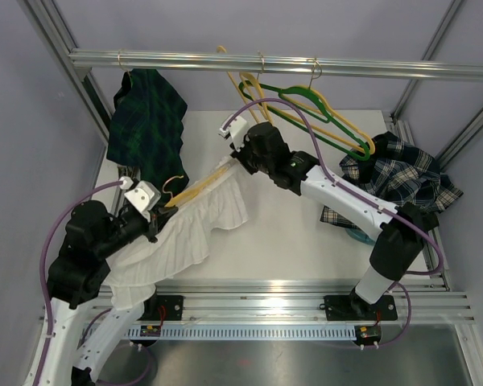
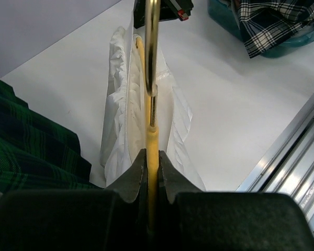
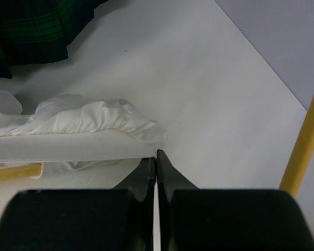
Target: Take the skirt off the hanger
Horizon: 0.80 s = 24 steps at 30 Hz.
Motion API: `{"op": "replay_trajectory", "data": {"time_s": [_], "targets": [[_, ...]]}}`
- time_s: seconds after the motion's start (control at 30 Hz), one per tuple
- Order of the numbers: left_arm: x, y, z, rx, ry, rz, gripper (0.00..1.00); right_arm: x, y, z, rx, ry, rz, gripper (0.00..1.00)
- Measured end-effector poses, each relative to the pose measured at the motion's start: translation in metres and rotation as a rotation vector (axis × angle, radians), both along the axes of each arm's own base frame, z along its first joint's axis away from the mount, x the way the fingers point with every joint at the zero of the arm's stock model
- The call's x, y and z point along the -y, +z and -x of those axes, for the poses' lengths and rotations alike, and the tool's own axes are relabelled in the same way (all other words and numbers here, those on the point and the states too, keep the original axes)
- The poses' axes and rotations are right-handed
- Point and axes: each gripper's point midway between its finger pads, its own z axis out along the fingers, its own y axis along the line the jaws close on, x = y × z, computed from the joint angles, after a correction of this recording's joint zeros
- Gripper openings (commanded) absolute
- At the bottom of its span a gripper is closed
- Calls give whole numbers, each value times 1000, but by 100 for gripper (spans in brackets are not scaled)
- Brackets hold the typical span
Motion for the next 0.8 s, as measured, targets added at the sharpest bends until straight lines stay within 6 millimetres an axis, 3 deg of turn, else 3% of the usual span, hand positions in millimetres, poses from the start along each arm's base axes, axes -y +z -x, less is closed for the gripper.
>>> {"op": "replay_trajectory", "data": {"time_s": [0.23, 0.47, 0.8], "targets": [[-13, 7, 6, 38, 71, 20, 0, -8, -11, 3, 1, 48, -10, 0], [-13, 15, 9, 23, 102, 87, 0, -10, -29, 9, -24, 84, -3, 0], [-15, 5, -9, -41, 206, 207, 0, 3, -39, 16, -57, 98, -8, 0]]}}
